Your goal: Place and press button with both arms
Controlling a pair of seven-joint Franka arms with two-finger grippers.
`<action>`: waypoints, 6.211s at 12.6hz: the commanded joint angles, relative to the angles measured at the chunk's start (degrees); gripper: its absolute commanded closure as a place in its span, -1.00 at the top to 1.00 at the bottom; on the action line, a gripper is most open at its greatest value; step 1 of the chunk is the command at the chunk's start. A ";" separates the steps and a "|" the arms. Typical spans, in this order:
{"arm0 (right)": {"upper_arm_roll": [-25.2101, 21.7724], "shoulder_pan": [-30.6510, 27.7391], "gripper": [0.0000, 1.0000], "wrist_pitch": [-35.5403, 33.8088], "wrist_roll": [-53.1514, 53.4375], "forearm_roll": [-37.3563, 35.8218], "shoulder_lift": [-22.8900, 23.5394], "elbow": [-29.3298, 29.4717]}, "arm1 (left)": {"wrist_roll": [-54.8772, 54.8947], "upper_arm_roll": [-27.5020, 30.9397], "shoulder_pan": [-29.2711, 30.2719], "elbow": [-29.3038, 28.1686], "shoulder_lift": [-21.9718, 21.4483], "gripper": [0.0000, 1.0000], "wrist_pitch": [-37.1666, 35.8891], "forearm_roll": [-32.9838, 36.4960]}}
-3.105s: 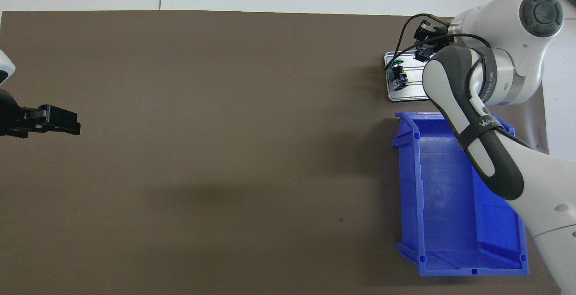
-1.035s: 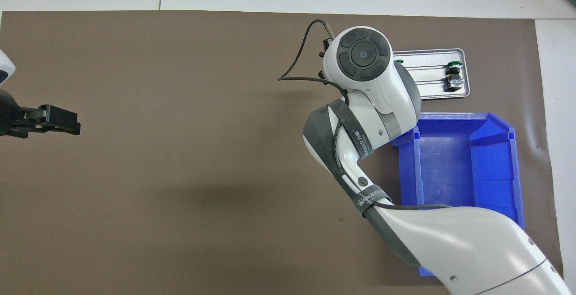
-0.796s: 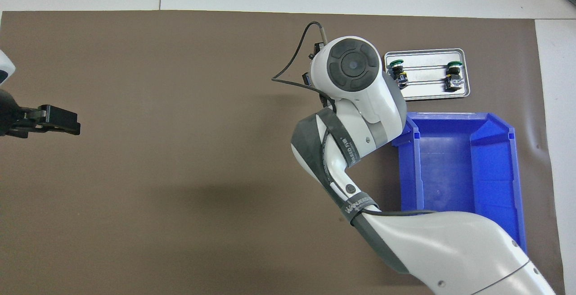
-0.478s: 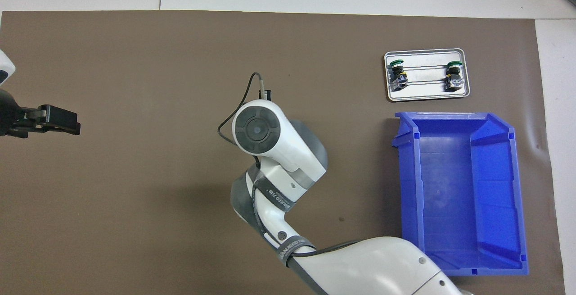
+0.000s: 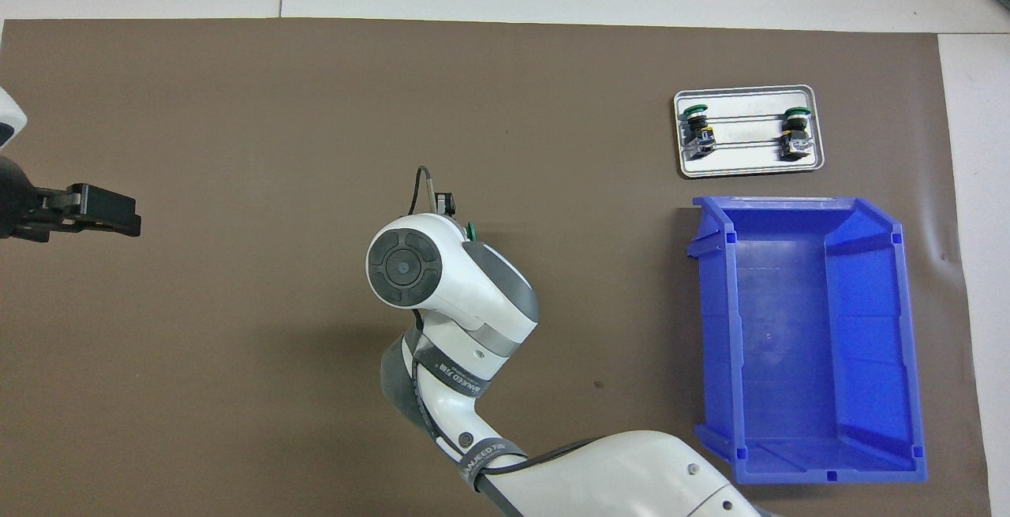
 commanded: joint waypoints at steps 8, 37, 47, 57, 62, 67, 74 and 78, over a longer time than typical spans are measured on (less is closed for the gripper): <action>-0.25 -6.78 1.00 -1.36 -14.48 -1.76 -13.17 -7.41 | -0.21 -0.01 0.12 -1.68 -1.51 1.00 0.70 0.78; -0.52 -44.50 1.00 -33.71 -129.05 7.29 -33.42 -5.83 | 10.02 -1.59 -26.51 -5.72 14.13 1.00 40.85 -0.80; -0.60 -45.12 1.00 -33.28 -129.23 7.64 -34.12 -7.24 | 36.95 -1.59 -31.95 -12.22 19.15 1.00 44.82 -0.80; -0.52 -45.56 1.00 -31.87 -128.61 7.73 -34.47 -8.21 | 47.51 -1.51 -35.03 -16.35 22.48 1.00 51.14 -0.63; -0.52 -45.65 1.00 -31.87 -128.53 7.73 -34.56 -8.21 | 47.51 -1.33 -34.95 -16.44 24.42 1.00 53.52 -0.19; -0.52 -45.56 1.00 -31.87 -128.53 7.73 -34.56 -8.21 | 47.60 -1.24 -34.77 -16.88 25.92 1.00 54.75 -0.10; -0.52 -45.56 1.00 -31.87 -128.44 7.73 -34.56 -8.30 | 48.22 -1.24 -34.95 -20.04 26.00 1.00 58.44 -0.10; -0.52 -45.56 1.00 -31.87 -128.44 7.73 -34.56 -8.21 | 48.13 -1.16 -34.95 -20.13 26.00 0.74 58.79 -0.01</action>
